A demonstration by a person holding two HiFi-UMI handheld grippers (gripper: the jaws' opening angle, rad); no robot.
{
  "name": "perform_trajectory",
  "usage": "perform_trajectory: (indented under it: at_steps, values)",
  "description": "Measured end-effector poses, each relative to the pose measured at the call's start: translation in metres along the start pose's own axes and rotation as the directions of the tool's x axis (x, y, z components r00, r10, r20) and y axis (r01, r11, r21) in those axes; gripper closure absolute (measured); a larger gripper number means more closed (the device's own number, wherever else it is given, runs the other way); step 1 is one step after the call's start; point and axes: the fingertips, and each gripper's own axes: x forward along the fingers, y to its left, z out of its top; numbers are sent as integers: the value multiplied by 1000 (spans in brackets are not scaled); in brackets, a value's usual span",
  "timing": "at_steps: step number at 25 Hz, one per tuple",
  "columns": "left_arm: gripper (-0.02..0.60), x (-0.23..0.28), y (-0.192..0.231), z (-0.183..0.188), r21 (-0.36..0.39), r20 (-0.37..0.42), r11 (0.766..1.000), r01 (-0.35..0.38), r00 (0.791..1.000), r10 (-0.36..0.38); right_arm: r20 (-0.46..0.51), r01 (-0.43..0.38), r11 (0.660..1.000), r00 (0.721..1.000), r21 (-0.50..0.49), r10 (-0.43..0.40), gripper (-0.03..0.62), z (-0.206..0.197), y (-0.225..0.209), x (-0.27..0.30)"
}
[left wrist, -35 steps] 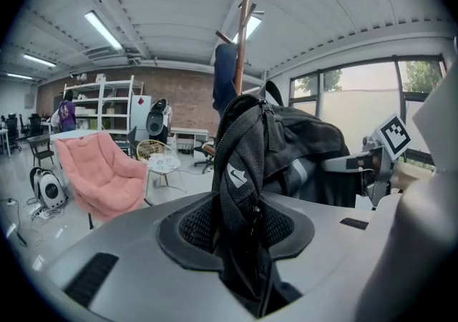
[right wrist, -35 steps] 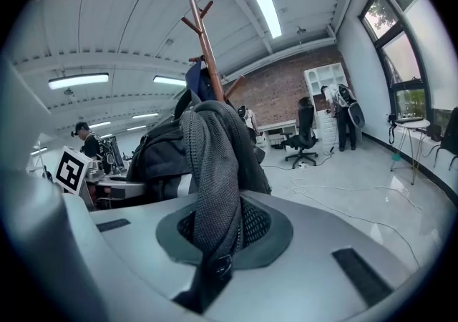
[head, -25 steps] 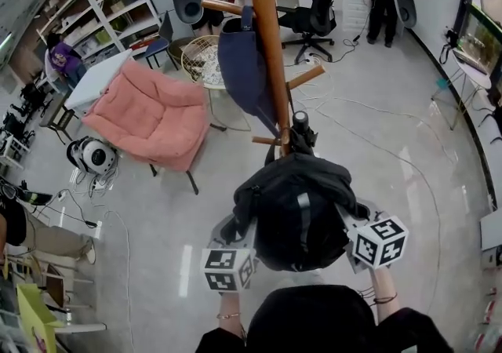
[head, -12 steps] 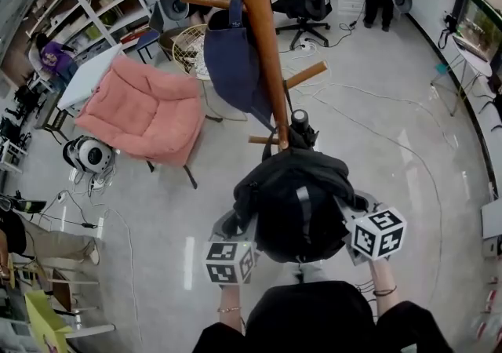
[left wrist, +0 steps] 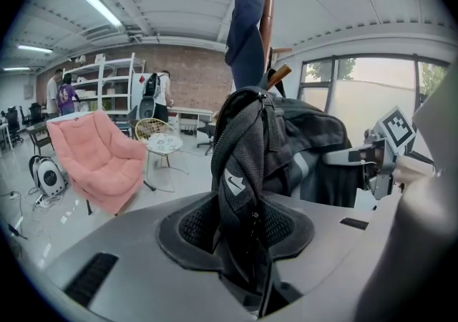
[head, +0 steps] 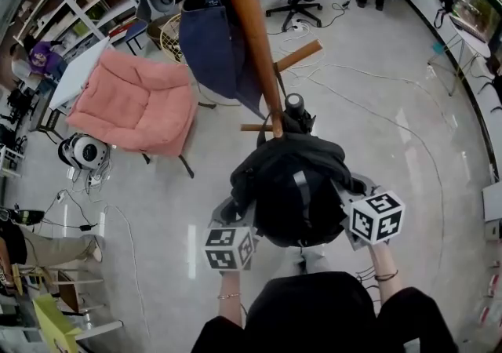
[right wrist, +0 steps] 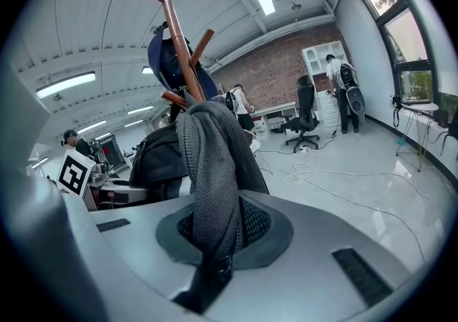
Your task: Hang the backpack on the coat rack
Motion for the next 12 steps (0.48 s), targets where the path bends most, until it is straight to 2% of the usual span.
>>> perform_trajectory:
  at_steps: [12]
  values:
    - [446, 21, -2, -19, -7, -28, 1000, 5, 1000, -5, -4, 12, 1000, 1000, 1, -12, 568, -13, -16, 12]
